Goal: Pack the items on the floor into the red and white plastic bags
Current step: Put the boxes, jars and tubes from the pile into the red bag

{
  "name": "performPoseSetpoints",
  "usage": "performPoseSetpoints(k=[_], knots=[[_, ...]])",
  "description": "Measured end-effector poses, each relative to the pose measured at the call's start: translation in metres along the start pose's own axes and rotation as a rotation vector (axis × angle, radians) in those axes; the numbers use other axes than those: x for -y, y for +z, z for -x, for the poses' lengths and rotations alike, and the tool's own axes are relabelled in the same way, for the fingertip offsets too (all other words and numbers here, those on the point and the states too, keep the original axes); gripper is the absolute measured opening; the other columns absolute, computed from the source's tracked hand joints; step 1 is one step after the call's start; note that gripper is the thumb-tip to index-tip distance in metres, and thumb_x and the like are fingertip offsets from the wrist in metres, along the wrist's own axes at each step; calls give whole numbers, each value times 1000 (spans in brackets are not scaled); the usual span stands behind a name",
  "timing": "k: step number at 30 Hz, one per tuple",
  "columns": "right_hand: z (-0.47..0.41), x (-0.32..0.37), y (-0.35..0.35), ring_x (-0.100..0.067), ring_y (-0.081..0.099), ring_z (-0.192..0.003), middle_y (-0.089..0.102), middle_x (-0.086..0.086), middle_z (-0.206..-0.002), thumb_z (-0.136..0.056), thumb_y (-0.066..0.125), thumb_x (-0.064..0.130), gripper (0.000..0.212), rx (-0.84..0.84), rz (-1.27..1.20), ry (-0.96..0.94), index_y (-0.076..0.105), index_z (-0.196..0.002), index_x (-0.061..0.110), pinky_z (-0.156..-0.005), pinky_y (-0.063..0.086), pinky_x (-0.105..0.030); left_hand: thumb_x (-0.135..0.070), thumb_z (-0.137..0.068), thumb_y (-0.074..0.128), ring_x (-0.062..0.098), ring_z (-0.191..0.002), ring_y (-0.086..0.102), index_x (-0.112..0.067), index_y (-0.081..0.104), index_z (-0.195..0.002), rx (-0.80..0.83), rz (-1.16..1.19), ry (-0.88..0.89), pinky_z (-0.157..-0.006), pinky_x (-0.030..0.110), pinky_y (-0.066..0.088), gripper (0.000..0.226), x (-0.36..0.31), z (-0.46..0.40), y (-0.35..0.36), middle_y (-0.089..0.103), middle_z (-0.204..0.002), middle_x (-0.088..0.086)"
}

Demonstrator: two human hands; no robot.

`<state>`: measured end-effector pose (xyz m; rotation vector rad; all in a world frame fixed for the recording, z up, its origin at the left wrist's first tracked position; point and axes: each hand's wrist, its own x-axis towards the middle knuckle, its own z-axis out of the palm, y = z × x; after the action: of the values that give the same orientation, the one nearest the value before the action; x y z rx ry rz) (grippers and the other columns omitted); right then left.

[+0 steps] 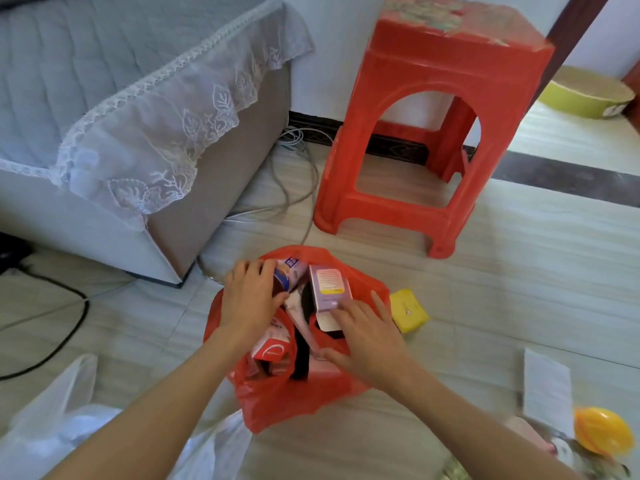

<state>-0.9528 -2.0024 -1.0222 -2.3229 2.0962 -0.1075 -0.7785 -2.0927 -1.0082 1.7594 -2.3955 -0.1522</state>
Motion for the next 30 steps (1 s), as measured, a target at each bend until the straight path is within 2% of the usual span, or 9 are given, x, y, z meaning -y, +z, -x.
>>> performPoseSetpoints(k=[3, 7, 11, 13, 17, 19, 21, 24, 30], knots=[[11, -11, 9, -20, 67, -88, 69, 0, -92, -50, 67, 63, 51, -10, 89, 27, 69, -77, 19, -100, 24, -48, -33, -69, 76, 36, -108, 52, -15, 58, -115, -34, -55, 21, -82, 46, 40, 53, -4, 7, 1, 59, -119, 11], [15, -15, 4, -19, 66, -70, 65, 5, -71, -37, 84, 30, 34, -170, 20, 110, 67, -66, 22, -95, 34, -45, -41, -69, 68, 34, -118, 42, -26, 53, -117, -108, -39, 107, -84, 54, 44, 53, -6, 40, 12, 54, -126, 13], [24, -11, -6, -20, 65, -64, 64, 4, -67, -59, 59, 24, 13, -203, -156, 178, 64, -70, 21, -87, 27, -34, -51, -45, 81, 31, -103, 55, -26, 63, -103, 55, -174, 295, -84, 59, 43, 65, -9, 73, 23, 67, -97, 2], [27, -8, -13, -22, 65, -77, 68, 2, -78, -67, 41, 23, 27, -139, -356, 243, 64, -80, 16, -94, 28, -33, -46, -36, 86, 27, -81, 60, -26, 69, -87, 73, -212, 311, -81, 50, 44, 57, -10, 75, 18, 64, -75, -1], [31, -4, -32, -12, 56, -74, 61, 7, -74, -66, 46, 15, 14, -231, -918, 424, 56, -73, 23, -78, 44, -30, -36, -64, 70, 20, -77, 50, -31, 67, -70, -89, -46, 255, -77, 37, 28, 8, 0, 82, 1, 55, -69, -6], [30, -3, -41, -2, 52, -66, 57, 9, -67, -69, 55, 8, 18, -292, -1076, 504, 50, -67, 25, -70, 43, -25, -37, -76, 49, 14, -82, 42, -33, 62, -75, -149, 75, 231, -79, 31, 21, 14, 6, 88, -9, 53, -74, -8], [25, -3, -52, -9, 56, -69, 59, -2, -68, -71, 59, -6, 24, -356, -1231, 614, 53, -70, 17, -71, 45, -30, -34, -80, 42, 10, -83, 40, -34, 56, -80, -178, 161, 239, -78, 25, 14, 14, 7, 90, -19, 53, -77, -10], [17, -8, -68, -6, 52, -60, 58, -4, -65, -77, 57, -6, 18, -465, -1303, 663, 57, -76, 11, -64, 44, -21, -27, -83, 40, 6, -85, 43, -26, 55, -83, -251, 351, 197, -81, 22, 18, 16, 1, 85, -38, 54, -83, -13], [28, -38, -83, -1, 41, -43, 47, 9, -40, -88, 57, 9, 40, -638, -1250, 616, 52, -48, 15, -49, 35, -12, -25, -85, 43, 12, -82, 48, -11, 58, -85, -292, 554, 243, -79, 29, 40, 20, -4, 69, -60, 53, -88, -6]])
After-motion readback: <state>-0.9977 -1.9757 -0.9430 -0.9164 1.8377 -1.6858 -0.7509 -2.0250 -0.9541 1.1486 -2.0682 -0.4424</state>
